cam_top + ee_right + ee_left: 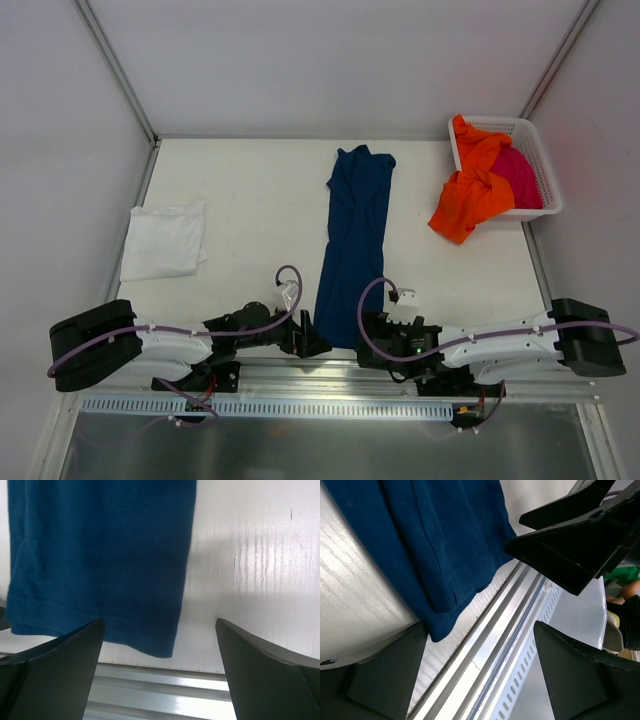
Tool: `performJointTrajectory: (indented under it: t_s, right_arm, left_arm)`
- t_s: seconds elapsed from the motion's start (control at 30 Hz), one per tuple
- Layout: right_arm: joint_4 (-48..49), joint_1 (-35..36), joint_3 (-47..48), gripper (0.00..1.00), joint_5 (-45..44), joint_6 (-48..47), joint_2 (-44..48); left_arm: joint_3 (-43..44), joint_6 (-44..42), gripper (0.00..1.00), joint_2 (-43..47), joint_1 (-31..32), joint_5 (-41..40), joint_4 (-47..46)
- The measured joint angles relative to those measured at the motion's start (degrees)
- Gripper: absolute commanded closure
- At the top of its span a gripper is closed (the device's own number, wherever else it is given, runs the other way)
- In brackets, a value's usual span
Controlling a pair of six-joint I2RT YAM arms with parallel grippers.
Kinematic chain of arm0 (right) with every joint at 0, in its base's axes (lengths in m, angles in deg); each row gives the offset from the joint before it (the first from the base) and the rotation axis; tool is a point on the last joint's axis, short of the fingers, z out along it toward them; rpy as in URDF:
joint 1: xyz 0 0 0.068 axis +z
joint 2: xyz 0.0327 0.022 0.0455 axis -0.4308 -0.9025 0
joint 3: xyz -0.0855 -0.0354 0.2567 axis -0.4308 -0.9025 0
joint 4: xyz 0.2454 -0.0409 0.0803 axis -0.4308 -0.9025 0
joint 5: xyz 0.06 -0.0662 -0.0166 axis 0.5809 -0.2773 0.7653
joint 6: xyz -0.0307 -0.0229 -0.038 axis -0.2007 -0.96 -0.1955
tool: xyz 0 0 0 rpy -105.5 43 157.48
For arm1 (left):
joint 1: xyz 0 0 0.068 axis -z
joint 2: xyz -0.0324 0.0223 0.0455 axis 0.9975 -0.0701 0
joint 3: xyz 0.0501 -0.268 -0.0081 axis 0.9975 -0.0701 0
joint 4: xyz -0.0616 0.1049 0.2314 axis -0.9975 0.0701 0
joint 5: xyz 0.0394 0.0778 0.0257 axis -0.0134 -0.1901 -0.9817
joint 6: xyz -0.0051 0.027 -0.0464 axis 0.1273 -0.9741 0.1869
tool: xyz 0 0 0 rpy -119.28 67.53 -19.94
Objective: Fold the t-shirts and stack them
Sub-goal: Grab the bottom of the folded rectangular tshirt with both arms
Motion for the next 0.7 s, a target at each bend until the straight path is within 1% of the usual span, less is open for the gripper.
performJointTrajectory:
  t_s: [0.17,0.27,0.3,0.33,0.4,0.47,0.57,0.6,0.67,0.7]
  right_arm:
    - [3.3,0.0,-2.2,0.07,-1.7,0.5,0.0]
    - [4.6,0.0,-2.4,0.15,-2.0,0.6,-0.3]
    - [5.3,0.0,-2.5,0.19,-2.2,0.6,-0.5]
    - [6.0,0.0,-2.6,0.21,-2.5,0.6,-0.8]
    - [7.6,0.0,-2.8,0.26,-2.9,0.7,-1.4]
    - [9.0,0.0,-2.8,0.28,-3.2,0.7,-2.1]
    - [10.2,0.0,-2.6,0.33,-3.5,0.7,-3.2]
    - [10.3,0.0,-2.4,0.37,-3.5,0.6,-3.6]
    - [10.3,0.0,-2.1,0.41,-3.4,0.5,-4.2]
    - [10.3,0.0,-1.9,0.45,-3.3,0.5,-4.6]
  left_arm:
    - [0.4,0.2,0.13,-2.6,0.4,-0.4,-2.4]
    - [0.6,0.2,0.16,-3.1,0.6,-0.6,-2.6]
    - [0.6,0.2,0.17,-3.2,0.7,-0.7,-2.6]
    - [0.7,0.2,0.17,-3.1,0.8,-0.7,-2.5]
    - [0.8,0.2,0.21,-3.0,1.0,-1.2,-1.9]
    - [0.9,0.1,0.24,-2.3,1.1,-1.8,-0.6]
    - [1.0,-0.1,0.32,-0.6,1.1,-2.6,2.2]
    - [1.0,-0.1,0.39,-0.3,1.2,-2.8,2.9]
    - [1.2,-0.3,0.42,0.5,1.4,-3.7,5.2]
    - [1.3,-0.3,0.43,0.7,1.4,-3.8,6.0]
